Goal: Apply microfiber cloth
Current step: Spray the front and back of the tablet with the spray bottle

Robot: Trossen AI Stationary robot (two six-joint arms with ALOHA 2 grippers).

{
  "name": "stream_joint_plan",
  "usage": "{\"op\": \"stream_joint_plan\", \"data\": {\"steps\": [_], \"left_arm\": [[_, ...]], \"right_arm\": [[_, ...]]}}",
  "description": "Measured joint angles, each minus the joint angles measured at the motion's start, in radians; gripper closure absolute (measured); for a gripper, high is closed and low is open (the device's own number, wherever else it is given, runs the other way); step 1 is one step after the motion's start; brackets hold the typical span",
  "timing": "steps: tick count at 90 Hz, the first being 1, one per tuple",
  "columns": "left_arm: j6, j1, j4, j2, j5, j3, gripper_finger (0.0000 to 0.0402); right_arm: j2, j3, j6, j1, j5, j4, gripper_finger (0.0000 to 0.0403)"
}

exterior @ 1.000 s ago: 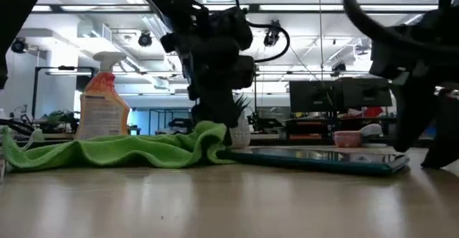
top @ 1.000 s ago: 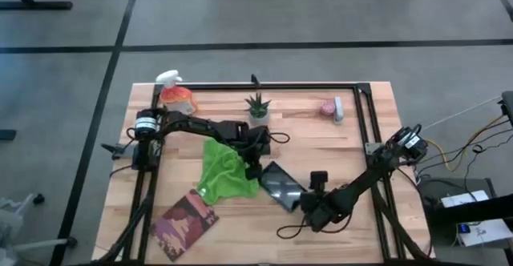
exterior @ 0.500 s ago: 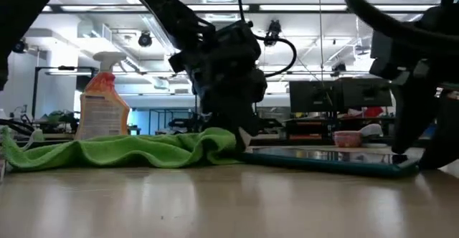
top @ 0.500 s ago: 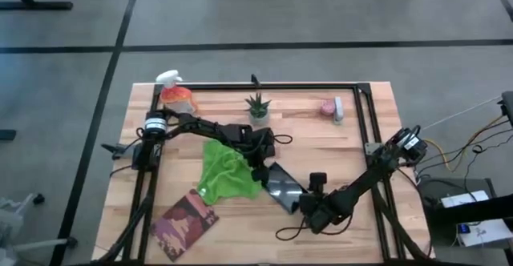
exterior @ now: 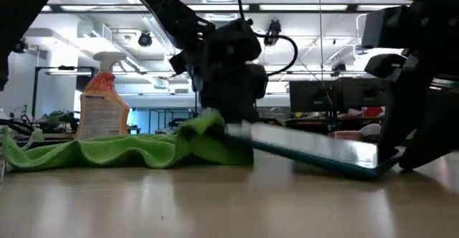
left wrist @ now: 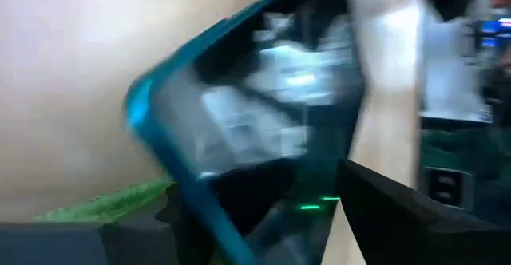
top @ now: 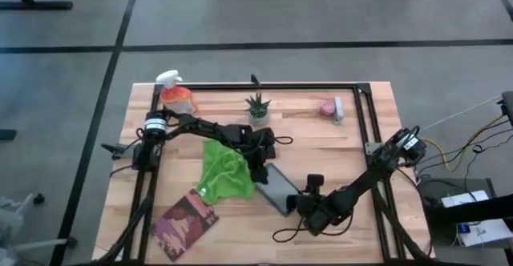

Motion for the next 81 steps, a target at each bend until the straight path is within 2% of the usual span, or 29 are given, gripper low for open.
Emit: {"op": "stream_joint_plan", "data": {"steps": [9, 25, 50, 60, 68, 81], "left_arm": [[0.0, -0.001, 0.002, 0.0, 0.028, 0.0, 0.0177], [0.0, 0.004, 0.001, -0.002, 0.067, 0.001, 0.0179], [0.065, 0.001, -0.065, -0.01, 0.082, 0.003, 0.0223], [0.108, 0.001, -0.108, -0.01, 0.053, 0.003, 0.0239], [0.129, 0.003, -0.129, -0.01, 0.022, 0.003, 0.0248], [0.159, 0.004, -0.224, -0.011, 0.001, 0.003, 0.0255]], "right_arm": [[0.0, 0.0, 0.0, -0.003, 0.033, -0.002, 0.0249], [0.0, 0.0, 0.0, -0.006, 0.029, -0.014, 0.0256], [0.0, 0.0, 0.035, -0.005, 0.024, -0.058, 0.0246], [-0.001, 0.004, 0.034, -0.004, 0.02, -0.062, 0.024], [-0.005, 0.038, 0.034, -0.004, -0.016, -0.064, 0.0238], [-0.009, 0.126, -0.011, 0.011, -0.132, -0.039, 0.0243]]}}
